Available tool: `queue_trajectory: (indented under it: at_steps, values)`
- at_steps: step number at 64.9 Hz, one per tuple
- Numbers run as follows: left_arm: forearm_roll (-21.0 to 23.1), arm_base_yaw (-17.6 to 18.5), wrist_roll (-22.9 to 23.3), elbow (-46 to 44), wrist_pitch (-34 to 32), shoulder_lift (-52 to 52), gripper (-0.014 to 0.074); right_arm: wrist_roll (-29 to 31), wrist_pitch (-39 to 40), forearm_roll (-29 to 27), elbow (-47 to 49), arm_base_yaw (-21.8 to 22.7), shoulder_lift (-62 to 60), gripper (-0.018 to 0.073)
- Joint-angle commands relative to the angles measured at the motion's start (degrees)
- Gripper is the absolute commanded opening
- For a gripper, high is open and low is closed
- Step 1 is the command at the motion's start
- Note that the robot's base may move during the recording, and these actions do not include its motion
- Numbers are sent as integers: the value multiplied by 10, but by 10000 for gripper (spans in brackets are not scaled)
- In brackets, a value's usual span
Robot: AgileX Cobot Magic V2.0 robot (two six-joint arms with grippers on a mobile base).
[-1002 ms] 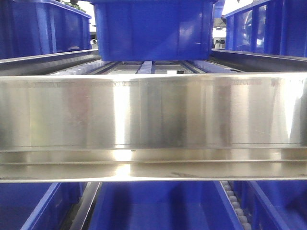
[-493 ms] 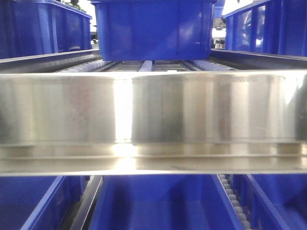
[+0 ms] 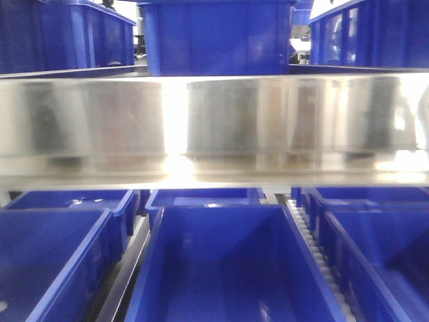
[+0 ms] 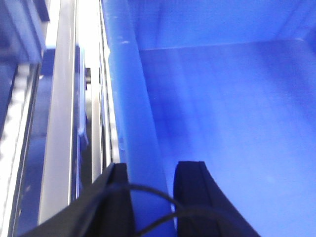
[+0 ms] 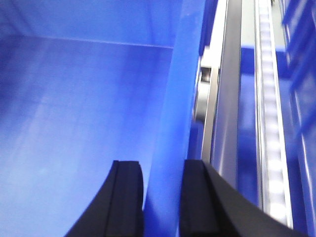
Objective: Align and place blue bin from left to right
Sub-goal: 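Lift the held blue bin and pull it off the shelf toward the robot, then drive the base away from the rack while holding the bin with both grippers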
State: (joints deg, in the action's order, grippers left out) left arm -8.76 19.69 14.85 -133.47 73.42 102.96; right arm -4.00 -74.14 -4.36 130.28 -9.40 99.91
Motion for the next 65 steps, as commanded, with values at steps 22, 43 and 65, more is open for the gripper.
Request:
queue_trajectory:
  at_steps: [22,43,65]
  values:
    - [-9,0,-8,-9,-48,-9,-111,19,56,7,10,1,-8,-67]
    - [-9,-1,-8,-9,-48,-9,-111,19,56,7,10,1,-6,-67]
    - [-9,-1,-8,-9,-48,-9,-111,19,56,7,10,1,-6,-67]
